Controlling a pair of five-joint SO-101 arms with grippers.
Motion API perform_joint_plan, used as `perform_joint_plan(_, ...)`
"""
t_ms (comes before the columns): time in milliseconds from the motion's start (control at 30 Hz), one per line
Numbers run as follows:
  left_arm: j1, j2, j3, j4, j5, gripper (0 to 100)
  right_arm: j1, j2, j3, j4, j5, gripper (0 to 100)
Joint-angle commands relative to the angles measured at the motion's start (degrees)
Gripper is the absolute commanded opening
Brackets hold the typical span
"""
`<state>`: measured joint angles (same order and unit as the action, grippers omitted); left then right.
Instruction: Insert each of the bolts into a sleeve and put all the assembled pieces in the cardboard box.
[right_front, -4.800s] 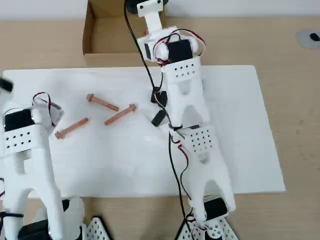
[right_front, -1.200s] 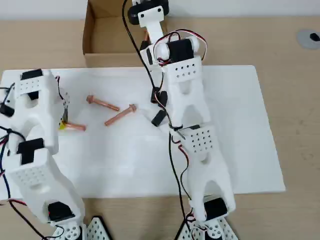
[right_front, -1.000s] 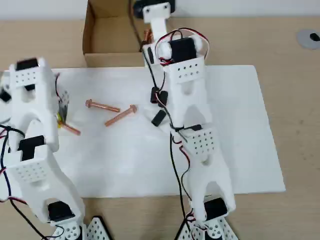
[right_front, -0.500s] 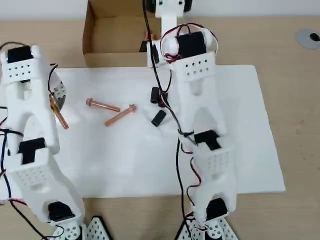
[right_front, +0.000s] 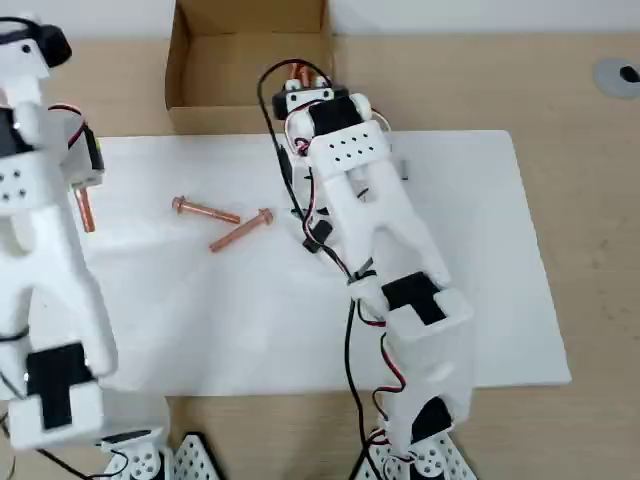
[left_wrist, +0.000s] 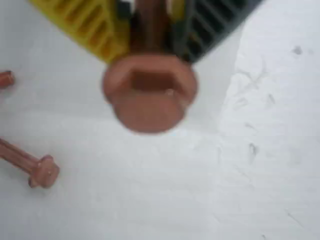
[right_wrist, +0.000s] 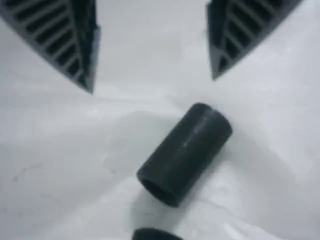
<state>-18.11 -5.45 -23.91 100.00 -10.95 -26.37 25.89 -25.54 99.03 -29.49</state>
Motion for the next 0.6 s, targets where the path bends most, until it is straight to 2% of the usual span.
perform_joint_plan(0, 0.9, -8.0, 2.5, -0.1, -1.3, 1, -1.1, -4.5, 1.2, -1.1, -4.9, 18.5)
perform_joint_plan(267, 0.9, -25.7, 24.1, -11.4, -1.8, 1, -1.6, -2.2, 4.7, -4.8, -20.7, 18.5)
perform_joint_plan(567, 0.5, -52.0, 49.7, -27.2, -1.7, 1, -4.8, 1.7, 4.3, -6.8, -24.9, 18.5)
